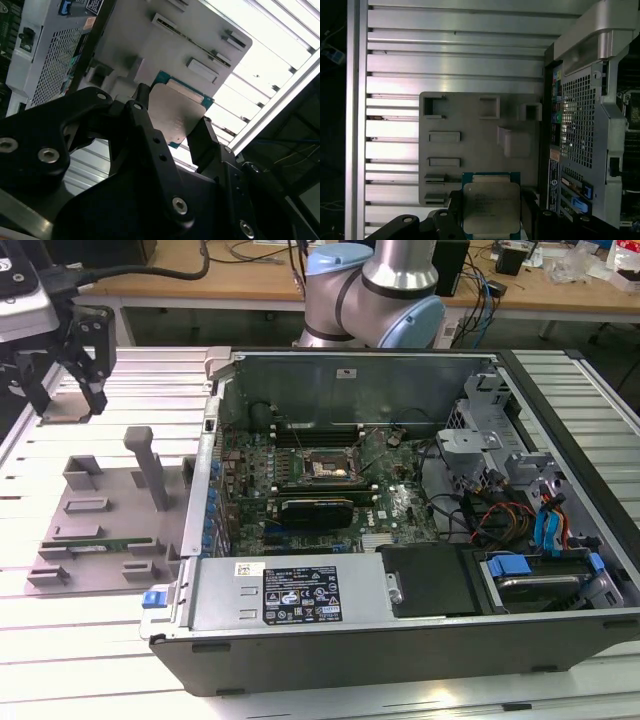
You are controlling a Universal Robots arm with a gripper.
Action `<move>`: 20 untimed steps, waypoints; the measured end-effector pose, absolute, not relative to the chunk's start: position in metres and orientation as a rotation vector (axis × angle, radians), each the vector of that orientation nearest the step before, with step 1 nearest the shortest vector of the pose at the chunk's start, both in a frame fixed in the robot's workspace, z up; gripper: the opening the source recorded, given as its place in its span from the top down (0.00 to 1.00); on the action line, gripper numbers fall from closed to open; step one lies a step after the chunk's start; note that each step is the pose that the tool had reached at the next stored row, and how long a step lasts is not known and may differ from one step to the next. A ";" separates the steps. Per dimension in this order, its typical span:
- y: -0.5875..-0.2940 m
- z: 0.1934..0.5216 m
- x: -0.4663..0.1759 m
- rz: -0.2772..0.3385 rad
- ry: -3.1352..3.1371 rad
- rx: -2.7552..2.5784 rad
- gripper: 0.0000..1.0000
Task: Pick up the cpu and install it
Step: 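Pick up the cpu and move it towards the insertion slot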
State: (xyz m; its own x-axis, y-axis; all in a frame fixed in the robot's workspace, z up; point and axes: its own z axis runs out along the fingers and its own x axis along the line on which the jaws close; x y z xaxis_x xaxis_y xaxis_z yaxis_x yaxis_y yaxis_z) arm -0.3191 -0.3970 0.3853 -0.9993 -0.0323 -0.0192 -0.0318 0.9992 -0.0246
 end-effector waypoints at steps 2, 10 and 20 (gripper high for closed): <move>-0.397 0.385 -0.314 -0.038 3.121 -0.050 0.45; -0.397 0.385 -0.289 -0.038 3.121 -0.050 0.45; -0.397 0.385 -0.266 -0.038 3.121 -0.050 0.45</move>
State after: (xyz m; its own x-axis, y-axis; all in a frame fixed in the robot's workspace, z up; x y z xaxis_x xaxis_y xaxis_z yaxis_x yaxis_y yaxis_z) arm -0.2659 -0.3969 0.3853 -0.9993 -0.0323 -0.0192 -0.0318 0.9992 -0.0248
